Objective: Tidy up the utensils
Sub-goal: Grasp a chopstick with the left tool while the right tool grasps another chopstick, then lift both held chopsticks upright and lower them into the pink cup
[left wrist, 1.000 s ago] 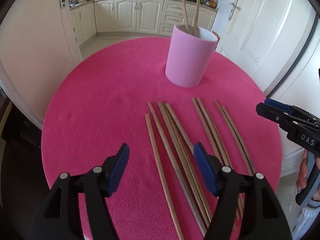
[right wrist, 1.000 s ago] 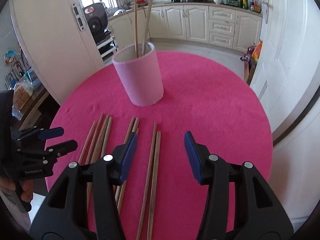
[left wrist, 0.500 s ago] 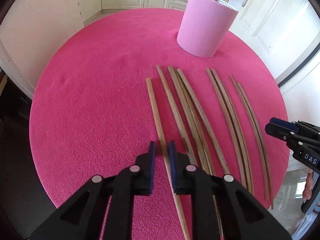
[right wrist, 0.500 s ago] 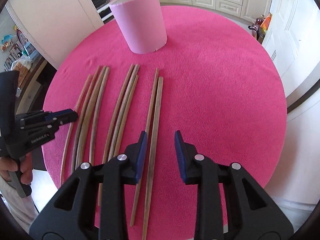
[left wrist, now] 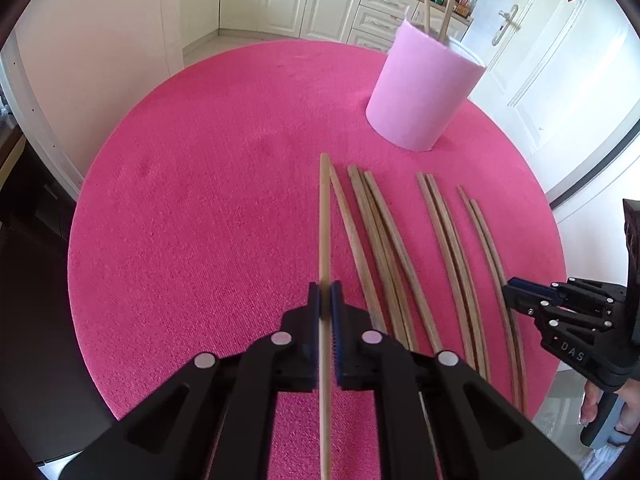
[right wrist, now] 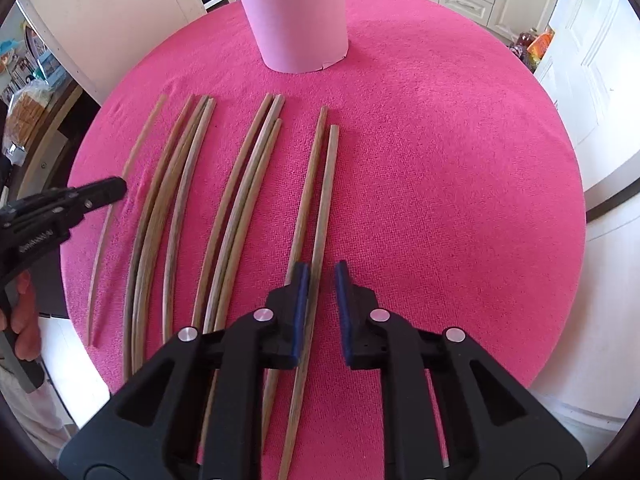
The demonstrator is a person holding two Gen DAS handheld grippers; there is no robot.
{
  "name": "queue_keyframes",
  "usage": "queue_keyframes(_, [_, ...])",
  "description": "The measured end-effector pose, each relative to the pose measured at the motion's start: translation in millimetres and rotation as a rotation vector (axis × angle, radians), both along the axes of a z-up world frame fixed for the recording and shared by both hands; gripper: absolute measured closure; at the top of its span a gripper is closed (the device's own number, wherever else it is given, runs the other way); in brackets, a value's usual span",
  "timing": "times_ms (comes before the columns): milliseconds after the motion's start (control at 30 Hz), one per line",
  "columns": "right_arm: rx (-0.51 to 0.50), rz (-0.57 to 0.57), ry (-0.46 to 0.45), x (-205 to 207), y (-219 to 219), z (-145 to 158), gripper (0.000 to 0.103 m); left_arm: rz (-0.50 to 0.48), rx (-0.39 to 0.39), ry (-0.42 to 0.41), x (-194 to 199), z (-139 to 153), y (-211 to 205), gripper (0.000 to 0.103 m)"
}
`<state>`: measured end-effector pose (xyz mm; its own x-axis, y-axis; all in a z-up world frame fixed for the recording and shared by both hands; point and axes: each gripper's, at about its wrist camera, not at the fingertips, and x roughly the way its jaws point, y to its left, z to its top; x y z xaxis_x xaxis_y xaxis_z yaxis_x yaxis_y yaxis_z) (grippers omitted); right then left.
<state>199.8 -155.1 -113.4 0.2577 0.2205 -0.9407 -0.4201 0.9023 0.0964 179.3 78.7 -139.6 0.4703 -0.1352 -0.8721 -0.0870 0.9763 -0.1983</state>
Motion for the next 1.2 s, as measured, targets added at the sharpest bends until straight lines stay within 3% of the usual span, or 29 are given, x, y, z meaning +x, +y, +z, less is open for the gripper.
queue_keyframes(100, [0.014, -0.011, -0.020, 2.1, -1.8, -0.5, 0.097, 0.009, -0.014, -0.047, -1.8, 11.8, 0.9, 0.097])
queue_keyframes(367, [0.170, -0.069, -0.127, 2.7, -30.7, 27.4, 0.097, -0.009, -0.056, -0.239, -12.6, 51.2, -4.4, 0.097])
queue_keyframes(833, [0.577, -0.134, -0.562, -18.5, -74.6, 111.5, 0.097, -0.066, -0.073, -0.674, -8.2, 112.3, -50.0, 0.097])
queue_keyframes(1200, [0.732, -0.162, -0.892, 5.2, -70.0, 146.6, 0.097, -0.065, -0.032, -1.002, 17.2, 148.8, -73.0, 0.097])
